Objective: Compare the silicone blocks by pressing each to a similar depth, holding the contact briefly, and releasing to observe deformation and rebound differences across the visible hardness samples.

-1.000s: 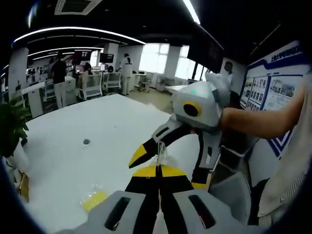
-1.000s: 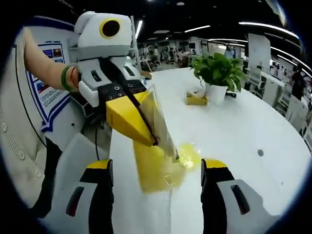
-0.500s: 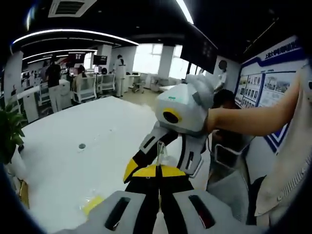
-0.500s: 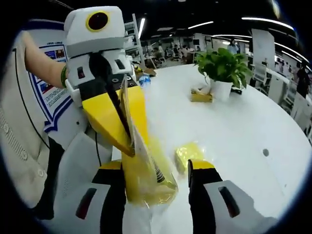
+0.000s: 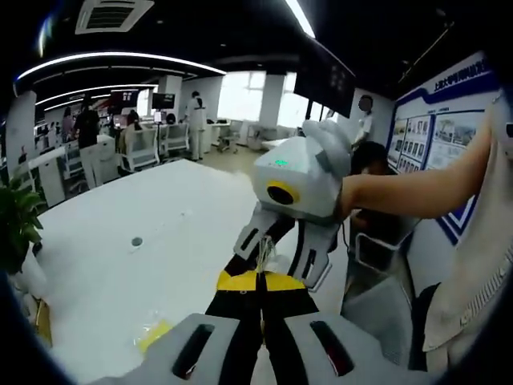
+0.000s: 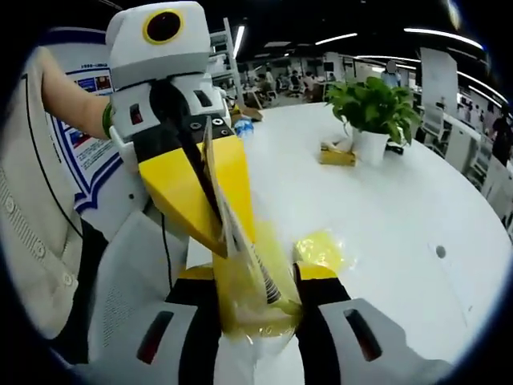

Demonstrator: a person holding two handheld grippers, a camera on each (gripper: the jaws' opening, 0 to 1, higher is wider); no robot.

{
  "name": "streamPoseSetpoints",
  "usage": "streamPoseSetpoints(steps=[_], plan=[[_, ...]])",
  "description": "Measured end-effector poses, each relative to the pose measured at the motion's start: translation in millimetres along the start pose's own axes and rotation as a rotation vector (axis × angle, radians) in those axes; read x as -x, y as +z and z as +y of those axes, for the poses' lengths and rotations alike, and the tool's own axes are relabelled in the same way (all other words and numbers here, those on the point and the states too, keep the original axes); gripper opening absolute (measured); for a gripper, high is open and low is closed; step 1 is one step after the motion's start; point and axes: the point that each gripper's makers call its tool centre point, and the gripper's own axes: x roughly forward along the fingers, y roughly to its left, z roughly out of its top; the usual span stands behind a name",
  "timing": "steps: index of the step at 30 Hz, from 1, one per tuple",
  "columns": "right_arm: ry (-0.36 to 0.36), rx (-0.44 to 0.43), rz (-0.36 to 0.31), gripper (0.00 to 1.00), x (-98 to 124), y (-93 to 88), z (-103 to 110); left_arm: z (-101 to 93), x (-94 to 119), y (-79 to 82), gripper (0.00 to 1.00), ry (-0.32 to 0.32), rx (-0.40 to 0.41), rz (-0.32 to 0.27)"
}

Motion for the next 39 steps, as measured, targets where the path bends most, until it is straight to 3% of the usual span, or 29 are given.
streamPoseSetpoints(steps=[18, 39], plan=[[-0.038, -0.029, 0.037, 0.13, 4.3, -1.6, 2.6, -4.0, 2.5, 2.9, 0.00, 0.012, -0.024, -0.006], [-0.057, -0.022, 0.036, 0.10, -1.2, -3.0, 3.5, -5.6, 6.2, -1.7, 0.00, 0.033, -0.060, 0.011]])
